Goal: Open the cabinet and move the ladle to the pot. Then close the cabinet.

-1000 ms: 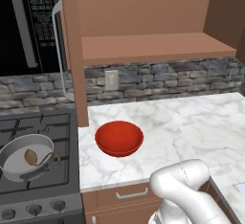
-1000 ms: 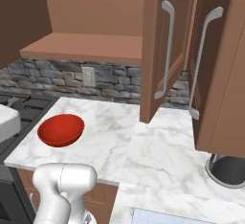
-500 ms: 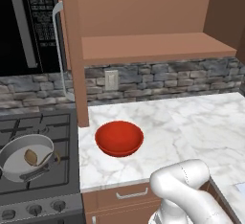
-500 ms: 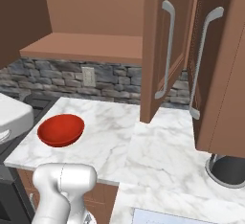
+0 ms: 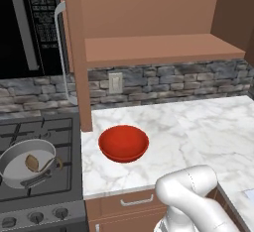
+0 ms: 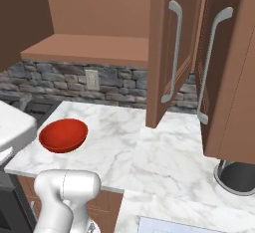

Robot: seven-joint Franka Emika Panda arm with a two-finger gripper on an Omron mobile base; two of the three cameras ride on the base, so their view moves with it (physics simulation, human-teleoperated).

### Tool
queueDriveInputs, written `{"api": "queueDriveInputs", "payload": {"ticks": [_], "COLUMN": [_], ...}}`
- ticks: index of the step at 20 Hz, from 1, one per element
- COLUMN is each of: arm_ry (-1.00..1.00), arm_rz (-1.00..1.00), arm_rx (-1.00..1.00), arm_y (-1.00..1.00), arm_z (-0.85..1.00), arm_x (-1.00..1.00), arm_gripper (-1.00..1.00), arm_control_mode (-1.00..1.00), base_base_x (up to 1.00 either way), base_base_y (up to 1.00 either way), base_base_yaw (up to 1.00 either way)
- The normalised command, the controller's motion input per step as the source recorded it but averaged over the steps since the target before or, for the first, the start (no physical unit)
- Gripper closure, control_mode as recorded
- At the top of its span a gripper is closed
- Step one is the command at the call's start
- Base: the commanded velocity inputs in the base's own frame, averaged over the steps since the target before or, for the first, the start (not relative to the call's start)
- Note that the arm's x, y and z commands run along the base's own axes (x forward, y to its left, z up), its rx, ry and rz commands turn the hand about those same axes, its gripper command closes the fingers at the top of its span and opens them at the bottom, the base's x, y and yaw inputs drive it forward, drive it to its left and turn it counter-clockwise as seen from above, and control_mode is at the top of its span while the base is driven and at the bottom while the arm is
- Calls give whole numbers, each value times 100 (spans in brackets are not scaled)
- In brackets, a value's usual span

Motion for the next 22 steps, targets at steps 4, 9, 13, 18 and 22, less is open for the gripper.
{"api": "queueDriveInputs", "payload": {"ticks": [4, 9, 13, 18, 22], "arm_ry": [-24, -23, -22, -24, -19], "arm_rz": [4, 1, 7, 6, 1], "arm_rx": [15, 21, 11, 9, 15], "arm_y": [-25, -19, -11, -6, -5], "arm_z": [0, 0, 0, 0, 0], "arm_x": [11, 6, 0, 0, 0], "arm_gripper": [-100, -100, -100, -100, -100], "arm_control_mode": [-100, -100, -100, -100, -100], "base_base_x": [0, 0, 0, 0, 0], "base_base_y": [0, 0, 0, 0, 0], "base_base_yaw": [0, 0, 0, 0, 0]}}
